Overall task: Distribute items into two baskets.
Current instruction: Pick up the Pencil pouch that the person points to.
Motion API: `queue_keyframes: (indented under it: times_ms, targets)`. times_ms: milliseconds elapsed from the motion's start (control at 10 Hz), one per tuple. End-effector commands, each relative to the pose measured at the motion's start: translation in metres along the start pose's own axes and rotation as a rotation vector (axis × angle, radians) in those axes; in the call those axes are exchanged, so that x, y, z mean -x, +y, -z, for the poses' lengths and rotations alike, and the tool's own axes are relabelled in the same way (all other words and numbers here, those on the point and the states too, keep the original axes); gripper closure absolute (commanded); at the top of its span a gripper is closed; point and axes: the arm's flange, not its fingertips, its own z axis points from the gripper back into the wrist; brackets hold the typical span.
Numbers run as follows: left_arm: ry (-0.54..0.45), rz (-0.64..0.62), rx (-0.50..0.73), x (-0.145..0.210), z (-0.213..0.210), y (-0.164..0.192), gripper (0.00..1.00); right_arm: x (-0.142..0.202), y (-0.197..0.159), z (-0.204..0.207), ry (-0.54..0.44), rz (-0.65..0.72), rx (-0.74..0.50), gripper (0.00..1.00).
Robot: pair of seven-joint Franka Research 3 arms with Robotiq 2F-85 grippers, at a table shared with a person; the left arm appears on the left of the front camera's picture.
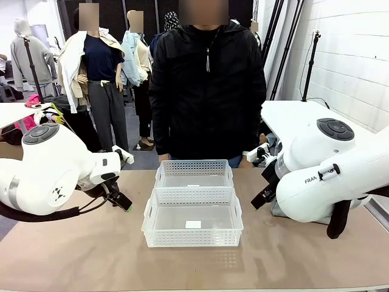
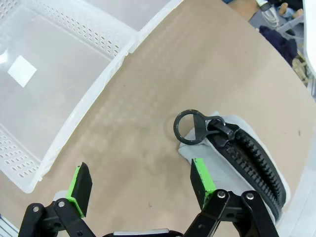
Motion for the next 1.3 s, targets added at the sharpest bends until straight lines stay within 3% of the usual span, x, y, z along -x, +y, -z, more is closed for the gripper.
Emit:
queue_keyframes:
  times_ms: [0,200,700,900,1200]
  targets:
    - [0.0,-0.001,0.0,0.0,0.0,0.001,0.0,0.0,0.0,0.0,0.0,0.0,0.0,0.0]
    - [0.0,0.0,0.0,0.0,0.0,0.0,0.0,0.0,0.0,0.0,0.0,0.0,0.0,0.0]
    - [0.025,0.003,0.137,0.005,-0.062,0.061,0.0,-0.017,-0.053,-0.046,0.024,0.016,-0.132,0.0]
    - [-0.021,-0.06,0.274,0.025,-0.101,0.095,0.0,-0.012,-0.086,-0.072,-0.008,0.062,-0.203,0.0]
    - [-0.029,-0.17,0.376,0.064,-0.162,0.128,0.0,0.001,-0.13,-0.112,-0.056,0.158,-0.312,0.0]
